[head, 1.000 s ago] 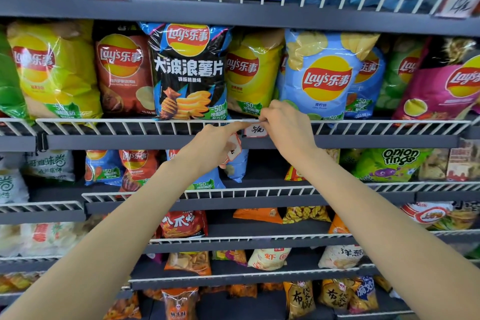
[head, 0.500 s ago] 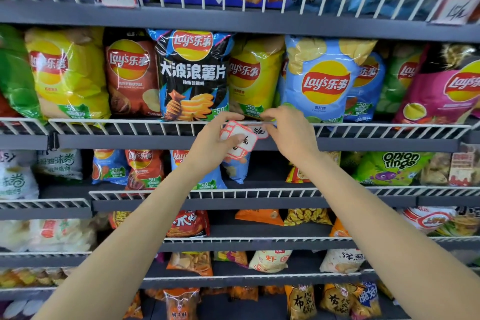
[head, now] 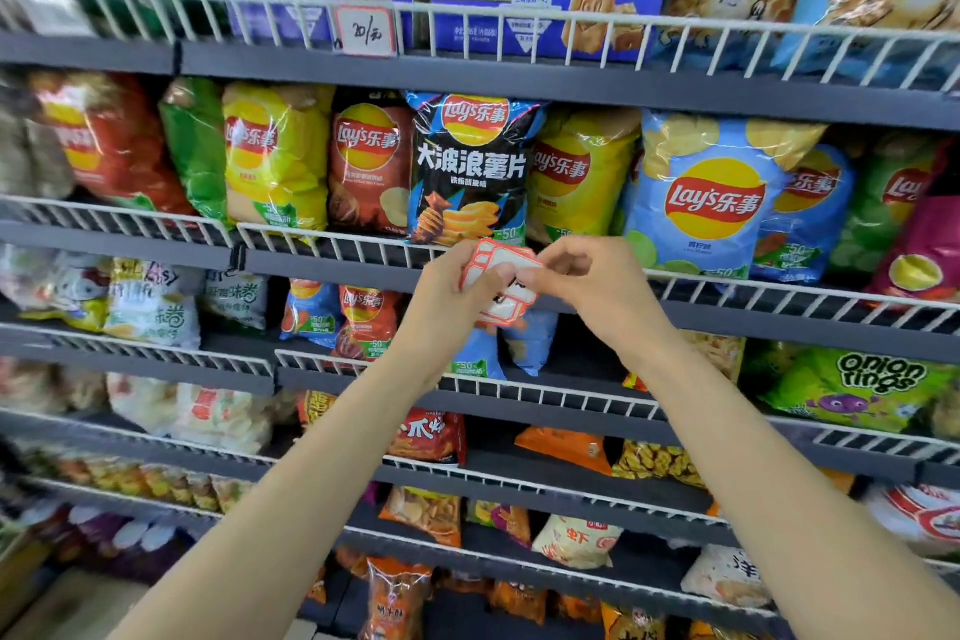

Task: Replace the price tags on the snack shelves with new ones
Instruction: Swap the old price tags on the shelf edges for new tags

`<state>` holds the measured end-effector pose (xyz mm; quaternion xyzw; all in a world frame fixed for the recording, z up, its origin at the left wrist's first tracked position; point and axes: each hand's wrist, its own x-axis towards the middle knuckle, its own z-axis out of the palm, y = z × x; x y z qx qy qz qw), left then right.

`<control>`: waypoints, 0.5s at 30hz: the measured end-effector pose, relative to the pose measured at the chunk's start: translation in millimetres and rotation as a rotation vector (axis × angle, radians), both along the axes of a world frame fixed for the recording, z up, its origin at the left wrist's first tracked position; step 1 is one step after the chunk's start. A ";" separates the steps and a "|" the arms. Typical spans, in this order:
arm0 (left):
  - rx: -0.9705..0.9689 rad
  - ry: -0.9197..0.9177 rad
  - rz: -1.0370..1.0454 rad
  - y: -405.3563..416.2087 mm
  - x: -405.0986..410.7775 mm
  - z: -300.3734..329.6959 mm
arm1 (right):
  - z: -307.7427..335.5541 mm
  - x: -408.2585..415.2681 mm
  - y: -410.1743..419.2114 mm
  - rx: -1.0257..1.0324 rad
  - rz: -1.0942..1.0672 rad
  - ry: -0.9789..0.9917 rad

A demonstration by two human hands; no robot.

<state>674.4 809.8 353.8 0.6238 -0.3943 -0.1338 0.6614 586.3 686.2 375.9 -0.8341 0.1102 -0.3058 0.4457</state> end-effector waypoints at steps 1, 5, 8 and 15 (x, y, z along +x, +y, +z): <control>-0.023 0.021 0.014 6.1 3.9 -0.8 | 2.0 6.6 6.1 -0.007 0.004 -0.008; -0.048 0.015 0.095 34.9 32.5 -2.5 | 6.1 42.9 34.8 -0.099 0.005 -0.008; -0.016 -0.044 0.115 60.6 64.8 -3.7 | 0.7 76.3 59.0 -0.172 -0.022 0.013; 0.124 -0.155 0.051 130.8 180.5 -13.1 | -18.1 171.6 132.7 -0.193 -0.141 0.015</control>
